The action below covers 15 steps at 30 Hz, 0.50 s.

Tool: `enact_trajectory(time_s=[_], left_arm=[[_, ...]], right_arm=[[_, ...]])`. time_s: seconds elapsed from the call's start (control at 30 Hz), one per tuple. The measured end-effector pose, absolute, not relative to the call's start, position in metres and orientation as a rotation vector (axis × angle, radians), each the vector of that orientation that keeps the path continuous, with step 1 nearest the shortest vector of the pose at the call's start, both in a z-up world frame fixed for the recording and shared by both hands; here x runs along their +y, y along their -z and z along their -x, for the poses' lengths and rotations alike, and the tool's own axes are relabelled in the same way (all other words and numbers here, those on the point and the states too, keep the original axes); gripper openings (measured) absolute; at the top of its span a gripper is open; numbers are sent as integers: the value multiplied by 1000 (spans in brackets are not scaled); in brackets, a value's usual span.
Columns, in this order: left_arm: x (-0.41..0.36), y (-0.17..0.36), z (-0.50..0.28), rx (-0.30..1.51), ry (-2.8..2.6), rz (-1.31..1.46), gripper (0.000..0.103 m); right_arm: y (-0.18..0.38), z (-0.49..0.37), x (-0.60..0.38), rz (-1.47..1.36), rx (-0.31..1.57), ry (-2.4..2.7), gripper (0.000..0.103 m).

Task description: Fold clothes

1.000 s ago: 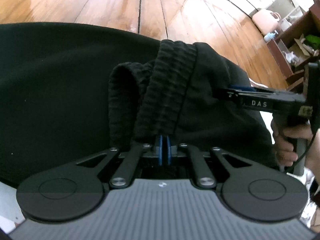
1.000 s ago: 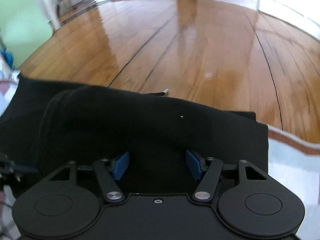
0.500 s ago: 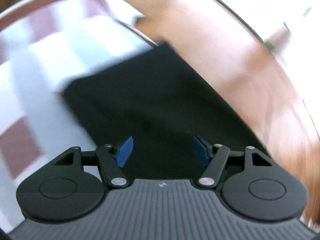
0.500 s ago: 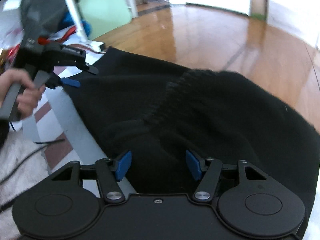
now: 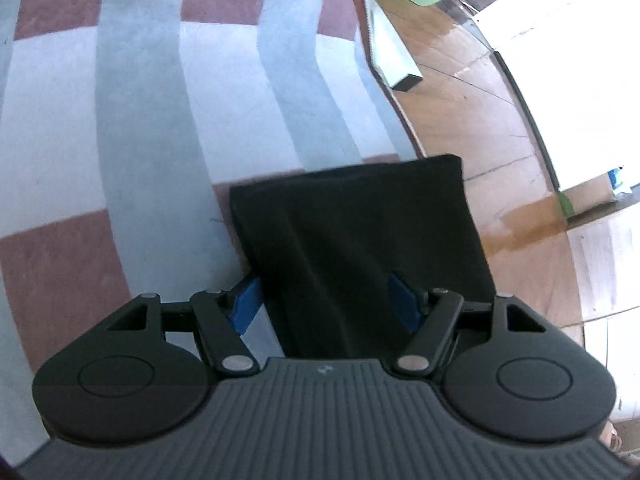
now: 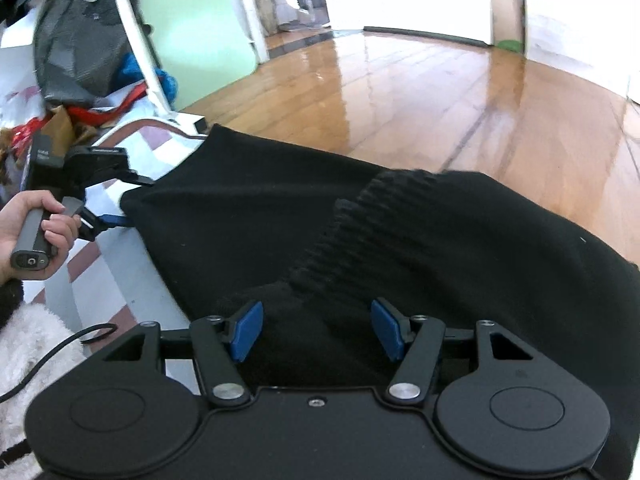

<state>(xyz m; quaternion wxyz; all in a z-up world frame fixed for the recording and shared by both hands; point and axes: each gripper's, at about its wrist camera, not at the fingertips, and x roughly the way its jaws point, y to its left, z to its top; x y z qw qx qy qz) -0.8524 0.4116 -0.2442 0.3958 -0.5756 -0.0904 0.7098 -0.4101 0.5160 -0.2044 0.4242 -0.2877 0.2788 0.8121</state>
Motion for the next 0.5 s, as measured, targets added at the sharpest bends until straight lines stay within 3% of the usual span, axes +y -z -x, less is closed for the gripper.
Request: enact_trajectory(time_s=[0.1,0.23,0.4,0.5], left_arm=[[414,244,849,-242,-1813,1452,78],[430,244,846,-221,-1819,1434,103],[452,235,830,63,-1952,1432,103],[430,239,838,-105,-1995,1445,98]], right_arm=[[207,398,521,701,768,-2006,66],[211,382,524,650,839,-1983,66],[214,369,525,628,868,-1947,66],[215,358,525,614,910,-1931,66]])
